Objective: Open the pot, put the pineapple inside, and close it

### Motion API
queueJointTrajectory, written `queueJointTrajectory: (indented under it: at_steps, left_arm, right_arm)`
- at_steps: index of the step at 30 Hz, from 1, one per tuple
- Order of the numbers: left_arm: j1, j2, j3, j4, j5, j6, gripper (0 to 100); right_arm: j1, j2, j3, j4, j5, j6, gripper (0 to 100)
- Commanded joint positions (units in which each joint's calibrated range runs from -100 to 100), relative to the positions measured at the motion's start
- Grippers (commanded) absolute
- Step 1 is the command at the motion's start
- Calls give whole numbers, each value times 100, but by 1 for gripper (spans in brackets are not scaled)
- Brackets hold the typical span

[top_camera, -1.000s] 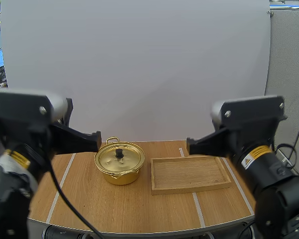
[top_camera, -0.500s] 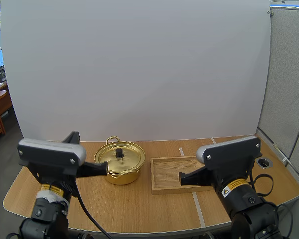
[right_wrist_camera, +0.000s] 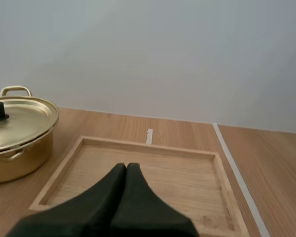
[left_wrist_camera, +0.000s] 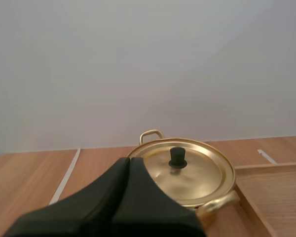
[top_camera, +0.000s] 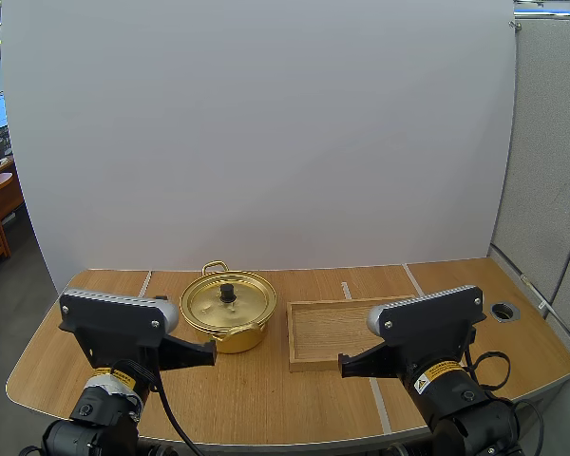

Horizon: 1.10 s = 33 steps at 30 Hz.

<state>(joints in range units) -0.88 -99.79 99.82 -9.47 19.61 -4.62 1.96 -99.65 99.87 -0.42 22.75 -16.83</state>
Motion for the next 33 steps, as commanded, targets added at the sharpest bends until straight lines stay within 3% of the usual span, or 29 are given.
queueJointTrajectory:
  at_steps: [1, 11, 33]
  left_arm:
    - [77, -21, 18, 35, 504, -46, 0]
    - [91, -21, 18, 24, 1067, -159, 0]
    - [91, -21, 18, 36, 888, -159, 0]
  right_arm:
    - [-22, -35, 13, -32, 556, -32, 0]
    - [-22, -35, 13, -32, 866, -32, 0]
    - [-22, -35, 13, -32, 850, -32, 0]
